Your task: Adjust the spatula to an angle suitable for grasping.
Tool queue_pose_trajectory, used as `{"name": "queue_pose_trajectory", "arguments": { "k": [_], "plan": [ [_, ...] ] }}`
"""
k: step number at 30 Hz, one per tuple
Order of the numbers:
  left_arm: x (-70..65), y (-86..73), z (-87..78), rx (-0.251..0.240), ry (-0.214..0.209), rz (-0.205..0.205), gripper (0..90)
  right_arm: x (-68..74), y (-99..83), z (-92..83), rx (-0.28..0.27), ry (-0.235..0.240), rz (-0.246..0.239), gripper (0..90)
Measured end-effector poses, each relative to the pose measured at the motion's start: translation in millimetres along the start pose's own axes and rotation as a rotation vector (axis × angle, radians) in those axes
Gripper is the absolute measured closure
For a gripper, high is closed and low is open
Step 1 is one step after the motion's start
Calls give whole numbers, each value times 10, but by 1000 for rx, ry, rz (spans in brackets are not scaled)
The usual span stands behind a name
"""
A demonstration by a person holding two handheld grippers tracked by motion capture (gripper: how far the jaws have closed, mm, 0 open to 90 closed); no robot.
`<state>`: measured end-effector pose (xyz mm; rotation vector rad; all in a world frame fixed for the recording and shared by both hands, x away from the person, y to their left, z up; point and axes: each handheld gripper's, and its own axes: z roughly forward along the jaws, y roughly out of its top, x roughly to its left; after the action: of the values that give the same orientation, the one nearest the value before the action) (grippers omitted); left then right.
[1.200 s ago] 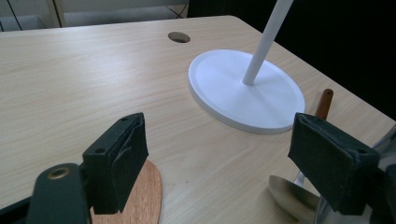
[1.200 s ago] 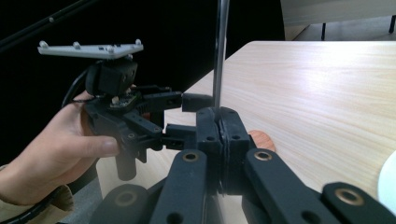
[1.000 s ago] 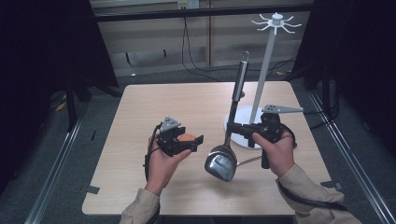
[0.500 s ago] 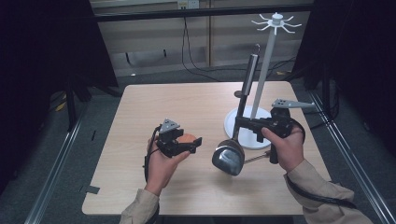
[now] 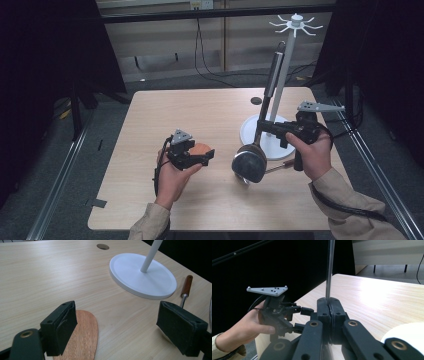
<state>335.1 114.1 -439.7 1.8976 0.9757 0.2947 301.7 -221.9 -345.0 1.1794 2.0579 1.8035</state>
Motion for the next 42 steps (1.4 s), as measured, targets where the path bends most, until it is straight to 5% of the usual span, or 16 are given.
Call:
{"name": "queue_pose_trajectory", "arguments": {
  "k": [42],
  "plan": [
    [-44,-33,54,28,-18,48,136,-287,124,-78,-12,-42,-3,893]
  ]
}}
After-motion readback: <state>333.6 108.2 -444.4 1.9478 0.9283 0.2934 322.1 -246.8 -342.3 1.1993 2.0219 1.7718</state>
